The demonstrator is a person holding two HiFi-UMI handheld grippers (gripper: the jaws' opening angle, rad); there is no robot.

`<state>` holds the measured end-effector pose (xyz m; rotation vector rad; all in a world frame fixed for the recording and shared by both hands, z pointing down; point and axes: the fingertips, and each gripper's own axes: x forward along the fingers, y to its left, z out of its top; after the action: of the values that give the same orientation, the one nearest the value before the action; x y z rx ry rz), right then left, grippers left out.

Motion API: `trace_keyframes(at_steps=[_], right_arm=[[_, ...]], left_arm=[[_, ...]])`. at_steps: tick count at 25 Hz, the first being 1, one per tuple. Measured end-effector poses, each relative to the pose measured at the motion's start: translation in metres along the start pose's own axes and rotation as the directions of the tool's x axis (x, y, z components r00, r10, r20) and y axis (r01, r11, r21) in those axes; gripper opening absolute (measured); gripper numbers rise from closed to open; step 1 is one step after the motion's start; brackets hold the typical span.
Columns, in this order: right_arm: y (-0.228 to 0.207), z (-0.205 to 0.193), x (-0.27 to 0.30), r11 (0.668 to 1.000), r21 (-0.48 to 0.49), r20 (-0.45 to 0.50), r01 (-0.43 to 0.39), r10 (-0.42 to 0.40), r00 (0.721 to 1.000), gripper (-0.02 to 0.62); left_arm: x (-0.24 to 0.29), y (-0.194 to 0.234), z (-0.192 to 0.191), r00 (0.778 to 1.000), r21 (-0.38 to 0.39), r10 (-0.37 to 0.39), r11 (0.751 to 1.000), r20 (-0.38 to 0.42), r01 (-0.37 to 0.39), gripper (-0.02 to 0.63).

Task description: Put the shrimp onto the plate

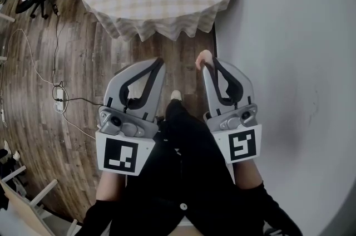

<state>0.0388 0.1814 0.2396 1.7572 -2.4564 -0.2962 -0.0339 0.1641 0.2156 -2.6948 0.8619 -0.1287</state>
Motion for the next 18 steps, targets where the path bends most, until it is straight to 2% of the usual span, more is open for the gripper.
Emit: trace_keyframes(at_steps=[12,18], right_arm=[[-0.045,-0.014,0.04,0.999,0.015,0.018,-0.049,0.049,0.999,0.041],[-0.065,-0.02,0.047,0.999,0.017,0.014,-0.047,0.047,0.999,0.041]], left_arm=[[0.049,0.022,-0.014,0.998,0.001,0.056,0.998,-0.04,-0.056,0.002],[0.066,0.025,-0.016,0.996,0.017,0.071,0.997,-0.061,-0.07,0.002]])
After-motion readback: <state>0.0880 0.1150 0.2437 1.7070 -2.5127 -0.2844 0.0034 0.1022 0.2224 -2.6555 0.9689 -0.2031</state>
